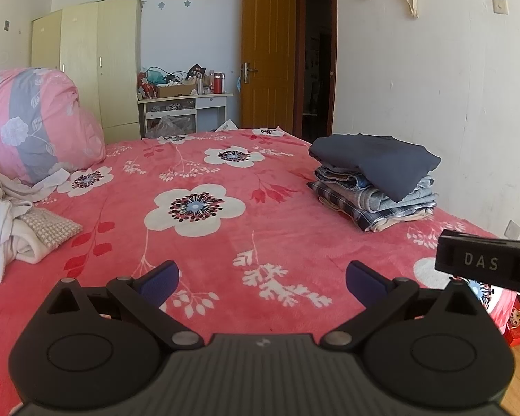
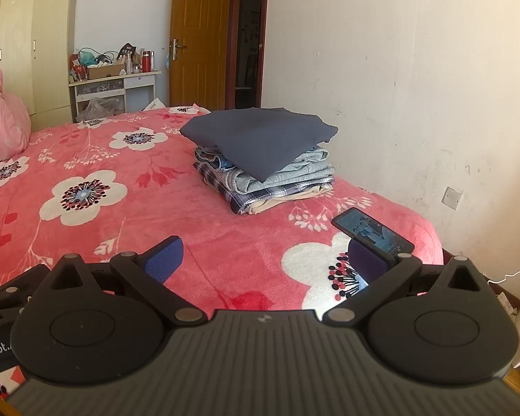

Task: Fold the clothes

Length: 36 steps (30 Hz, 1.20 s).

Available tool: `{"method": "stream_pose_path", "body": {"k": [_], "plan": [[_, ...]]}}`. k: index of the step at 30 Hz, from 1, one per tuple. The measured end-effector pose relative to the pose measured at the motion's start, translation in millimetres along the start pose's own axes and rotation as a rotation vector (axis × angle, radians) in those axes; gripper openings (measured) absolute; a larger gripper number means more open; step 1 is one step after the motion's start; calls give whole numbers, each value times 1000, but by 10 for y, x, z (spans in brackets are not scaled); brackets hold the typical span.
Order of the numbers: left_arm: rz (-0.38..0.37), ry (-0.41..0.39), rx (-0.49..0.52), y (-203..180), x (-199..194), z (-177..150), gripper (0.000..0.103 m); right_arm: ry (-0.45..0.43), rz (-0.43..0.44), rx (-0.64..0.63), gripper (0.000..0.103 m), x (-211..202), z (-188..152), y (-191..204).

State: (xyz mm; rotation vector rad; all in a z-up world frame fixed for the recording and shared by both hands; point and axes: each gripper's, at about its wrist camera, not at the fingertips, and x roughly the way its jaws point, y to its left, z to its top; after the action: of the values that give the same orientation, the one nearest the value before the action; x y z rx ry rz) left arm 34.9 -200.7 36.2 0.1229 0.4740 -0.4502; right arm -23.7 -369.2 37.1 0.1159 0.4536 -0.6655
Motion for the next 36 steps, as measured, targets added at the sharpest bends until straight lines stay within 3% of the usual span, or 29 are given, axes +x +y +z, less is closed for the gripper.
{"method": "stream_pose_path", "body": {"k": [36], "plan": [[-18, -2, 6, -134, 2, 20, 103, 1, -24, 15, 102, 17, 7, -147]]}}
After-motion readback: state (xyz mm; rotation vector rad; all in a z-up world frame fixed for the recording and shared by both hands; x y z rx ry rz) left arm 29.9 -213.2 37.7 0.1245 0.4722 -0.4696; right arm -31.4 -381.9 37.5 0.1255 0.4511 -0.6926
